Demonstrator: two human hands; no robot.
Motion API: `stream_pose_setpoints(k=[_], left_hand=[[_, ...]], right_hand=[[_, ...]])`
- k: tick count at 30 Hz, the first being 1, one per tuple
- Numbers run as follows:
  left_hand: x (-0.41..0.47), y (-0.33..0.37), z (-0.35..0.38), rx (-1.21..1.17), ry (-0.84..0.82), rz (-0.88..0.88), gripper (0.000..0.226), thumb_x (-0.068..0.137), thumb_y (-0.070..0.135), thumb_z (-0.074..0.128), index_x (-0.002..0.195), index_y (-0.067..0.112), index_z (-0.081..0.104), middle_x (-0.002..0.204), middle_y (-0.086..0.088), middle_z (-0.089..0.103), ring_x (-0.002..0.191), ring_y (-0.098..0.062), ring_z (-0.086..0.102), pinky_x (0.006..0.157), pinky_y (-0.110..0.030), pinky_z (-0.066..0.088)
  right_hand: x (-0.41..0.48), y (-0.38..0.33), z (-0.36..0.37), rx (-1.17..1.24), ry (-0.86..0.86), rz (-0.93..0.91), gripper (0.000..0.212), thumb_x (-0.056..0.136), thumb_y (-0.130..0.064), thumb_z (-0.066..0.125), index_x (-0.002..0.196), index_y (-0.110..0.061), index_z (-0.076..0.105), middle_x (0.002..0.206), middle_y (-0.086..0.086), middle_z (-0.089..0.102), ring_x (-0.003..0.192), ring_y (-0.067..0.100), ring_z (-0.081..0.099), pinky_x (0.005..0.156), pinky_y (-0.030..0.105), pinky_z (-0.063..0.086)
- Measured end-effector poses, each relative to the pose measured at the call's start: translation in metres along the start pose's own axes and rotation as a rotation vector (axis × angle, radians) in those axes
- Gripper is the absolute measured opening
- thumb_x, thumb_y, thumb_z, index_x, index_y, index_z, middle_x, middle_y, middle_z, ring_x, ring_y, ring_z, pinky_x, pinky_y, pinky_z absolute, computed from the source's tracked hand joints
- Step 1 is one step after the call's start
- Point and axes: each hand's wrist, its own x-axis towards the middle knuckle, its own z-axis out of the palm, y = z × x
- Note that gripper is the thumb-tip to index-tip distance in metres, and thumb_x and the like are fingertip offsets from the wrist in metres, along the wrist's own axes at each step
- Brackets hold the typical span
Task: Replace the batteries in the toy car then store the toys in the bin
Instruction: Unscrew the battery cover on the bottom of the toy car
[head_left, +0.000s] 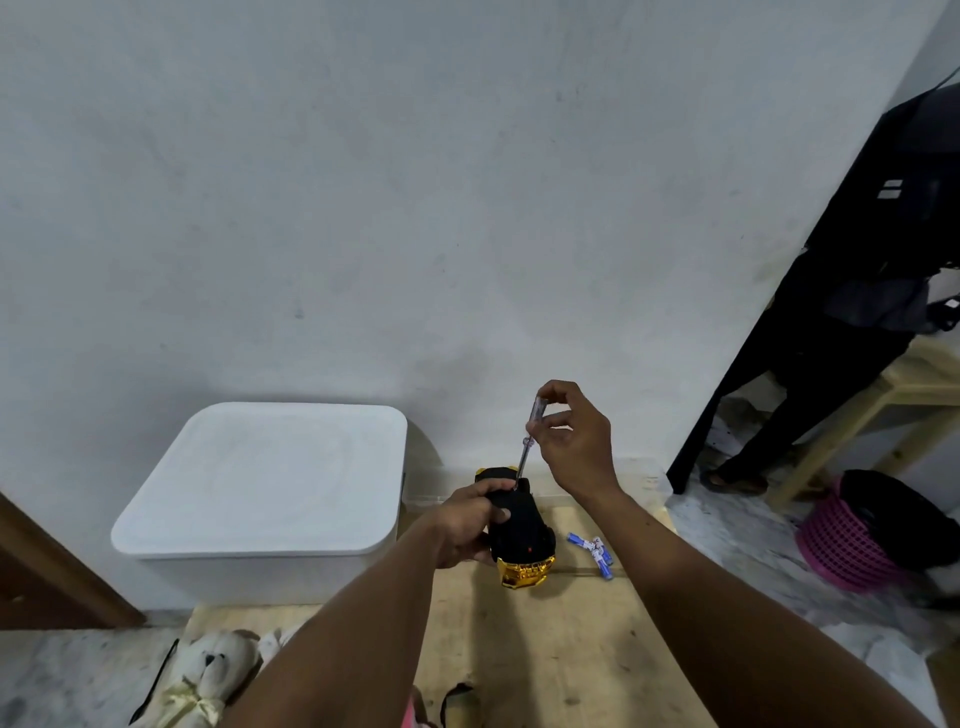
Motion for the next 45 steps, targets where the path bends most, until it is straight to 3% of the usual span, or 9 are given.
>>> stream_pose_setpoints(k=[4,9,12,15,19,24,29,36,45], left_hand=[[-0.001,0.000,0.000,0.012,-0.006,-0.003,0.046,0.095,-0.005,0.044,0.122,0.028,0.062,0.127,-0.011,0.057,0.103,-0.035,0.063,0.056,-0.036,0.057],[-0.002,0.003,0.002,0.016,-0.016,0.000,0.046,0.096,-0.005,0.044,0.122,0.029,0.062,0.129,-0.012,0.057,0.103,-0.036,0.063,0.054,-0.035,0.057],[-0.003,0.003,0.003,0.016,-0.030,-0.002,0.046,0.096,-0.006,0.042,0.121,0.028,0.062,0.127,-0.012,0.056,0.102,-0.036,0.063,0.053,-0.035,0.057],[-0.003,0.001,0.003,-0.014,-0.037,-0.011,0.047,0.096,-0.006,0.043,0.121,0.028,0.062,0.128,-0.012,0.056,0.106,-0.038,0.062,0.057,-0.040,0.059],[-0.003,0.002,0.001,-0.016,-0.032,-0.013,0.046,0.097,-0.006,0.044,0.122,0.028,0.062,0.129,-0.011,0.055,0.108,-0.037,0.061,0.059,-0.041,0.060],[-0.002,0.001,0.000,-0.014,-0.026,-0.011,0.046,0.096,-0.006,0.043,0.123,0.027,0.060,0.130,-0.012,0.055,0.109,-0.039,0.061,0.056,-0.039,0.058],[-0.001,-0.001,-0.005,-0.023,-0.020,-0.015,0.046,0.096,-0.006,0.044,0.125,0.026,0.060,0.130,-0.012,0.054,0.112,-0.040,0.060,0.063,-0.044,0.060],[-0.003,0.002,-0.007,-0.017,-0.003,-0.004,0.045,0.096,-0.005,0.045,0.127,0.025,0.058,0.129,-0.012,0.053,0.107,-0.036,0.060,0.056,-0.038,0.058],[-0.006,0.006,-0.003,0.022,-0.028,0.000,0.046,0.097,-0.005,0.043,0.127,0.027,0.059,0.131,-0.013,0.054,0.107,-0.036,0.059,0.055,-0.037,0.058]], right_hand=[[-0.002,0.000,0.001,0.026,-0.004,0.012,0.039,0.079,0.003,0.073,0.102,-0.021,0.054,0.093,-0.001,0.066,0.072,0.015,0.069,0.066,0.028,0.060],[0.001,-0.003,0.004,0.025,0.015,0.006,0.037,0.080,-0.002,0.076,0.098,-0.021,0.051,0.087,0.000,0.074,0.076,0.010,0.069,0.072,0.013,0.049],[0.002,-0.002,0.004,0.055,-0.004,0.037,0.034,0.085,0.003,0.068,0.105,-0.021,0.055,0.103,-0.005,0.072,0.078,0.020,0.070,0.067,0.023,0.059],[0.001,-0.001,0.005,0.049,-0.012,0.036,0.034,0.085,0.004,0.066,0.106,-0.021,0.058,0.103,-0.002,0.065,0.078,0.022,0.071,0.064,0.036,0.062],[0.002,0.001,0.004,-0.012,0.034,-0.012,0.037,0.077,-0.008,0.081,0.105,-0.025,0.063,0.095,-0.005,0.066,0.076,0.016,0.064,0.069,0.024,0.055],[0.002,0.000,0.003,0.012,0.002,-0.009,0.036,0.081,0.003,0.071,0.107,-0.021,0.066,0.092,0.001,0.069,0.068,0.016,0.064,0.063,0.023,0.053],[0.004,-0.003,0.004,0.011,0.004,-0.034,0.042,0.074,0.002,0.080,0.100,-0.028,0.066,0.098,0.004,0.063,0.061,0.012,0.063,0.064,0.028,0.058],[0.004,-0.001,0.006,-0.001,0.023,-0.041,0.038,0.079,0.007,0.071,0.102,-0.024,0.064,0.097,0.004,0.065,0.068,0.011,0.066,0.062,0.017,0.054],[0.004,-0.007,0.011,0.076,0.007,-0.005,0.033,0.083,0.003,0.071,0.103,-0.017,0.054,0.097,0.002,0.071,0.075,0.017,0.068,0.057,0.018,0.055]])
